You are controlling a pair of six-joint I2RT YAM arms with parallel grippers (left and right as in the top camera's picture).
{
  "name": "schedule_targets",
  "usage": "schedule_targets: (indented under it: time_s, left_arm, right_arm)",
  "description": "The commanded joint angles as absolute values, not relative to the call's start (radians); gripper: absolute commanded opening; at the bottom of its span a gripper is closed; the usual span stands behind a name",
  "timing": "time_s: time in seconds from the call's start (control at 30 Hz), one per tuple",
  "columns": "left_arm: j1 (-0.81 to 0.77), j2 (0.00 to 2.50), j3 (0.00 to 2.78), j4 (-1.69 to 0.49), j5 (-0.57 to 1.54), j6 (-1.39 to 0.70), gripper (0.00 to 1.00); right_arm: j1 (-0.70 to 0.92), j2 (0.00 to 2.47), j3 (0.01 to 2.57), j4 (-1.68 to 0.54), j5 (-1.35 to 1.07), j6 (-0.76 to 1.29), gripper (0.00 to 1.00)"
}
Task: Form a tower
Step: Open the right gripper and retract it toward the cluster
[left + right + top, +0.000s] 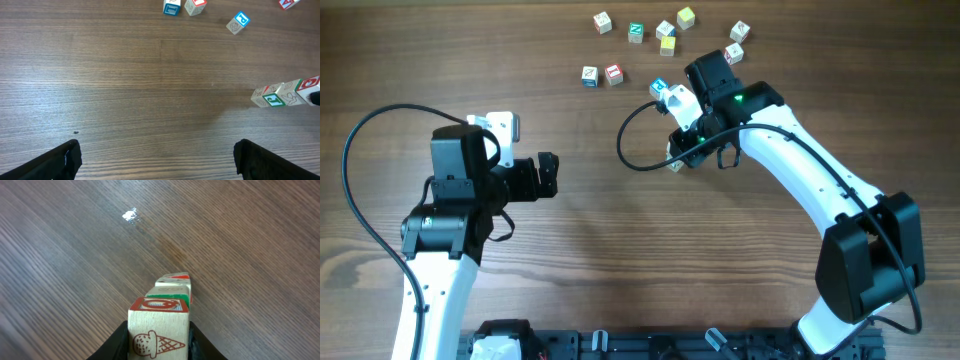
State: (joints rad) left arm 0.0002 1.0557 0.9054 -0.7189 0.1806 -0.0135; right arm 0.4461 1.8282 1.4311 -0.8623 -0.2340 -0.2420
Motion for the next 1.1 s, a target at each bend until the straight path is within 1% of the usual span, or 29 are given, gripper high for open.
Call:
schedule_targets:
  time_s: [0.0,0.17,0.27,0.33,0.57,0.6,0.67,0.7,0.73,0.87,0.93,1.07]
  left_arm:
    - [0.000,1.055,0.900,-0.719,0.174,-0.008,1.00]
    - [0.000,1.055,0.900,-0.719,0.174,-0.008,1.00]
    - [0.000,1.055,0.900,-0.719,0.174,-0.008,1.00]
    - [0.000,1.055,0.900,-0.719,0.174,-0.008,1.00]
    - [0.000,1.055,0.900,-0.719,0.174,-0.008,1.00]
    - [0.000,1.055,0.900,-0.719,0.174,-0.008,1.00]
    - [0.000,1.055,0.900,-0.719,0.174,-0.008,1.00]
    - [0.000,1.055,0.900,-0.719,0.174,-0.008,1.00]
    - [0.000,1.055,0.900,-0.719,0.174,-0.008,1.00]
    - [0.000,1.055,0.900,-0.719,0.174,-0.008,1.00]
    - [0.000,1.055,0.900,-0.719,0.174,-0.008,1.00]
    - [0.000,1.055,0.900,-0.719,0.174,-0.008,1.00]
  right_arm:
    - [0.449,1.814,1.455,-0.856,-0.194,-0.261,0.30]
    - [0.449,1.814,1.455,-0.857,-0.196,-0.261,0.31]
    - [0.449,1.814,1.455,-0.857,-0.203,-0.261,0.45]
    - [0.449,1.814,1.455,-0.857,-0.203,-0.261,0.49]
    - [0.449,1.814,1.455,-0.850,-0.204,-0.237,0.52]
    - [0.449,1.812,1.459,-0.853,-0.203,-0.231,0.60]
    - [0.449,1.807,1.480,-0.859,-0.203,-0.222,0.84]
    - [0.449,1.799,1.515,-0.875,-0.203,-0.205,0.94]
    - [0.449,1.793,1.545,-0.891,-0.203,-0.199,1.00]
    - [0.448,1.772,1.698,-0.965,-0.202,-0.199,1.00]
    - [0.448,1.760,1.768,-0.966,-0.202,-0.199,1.00]
    - [0.447,1.757,1.806,-0.989,-0.131,-0.199,1.00]
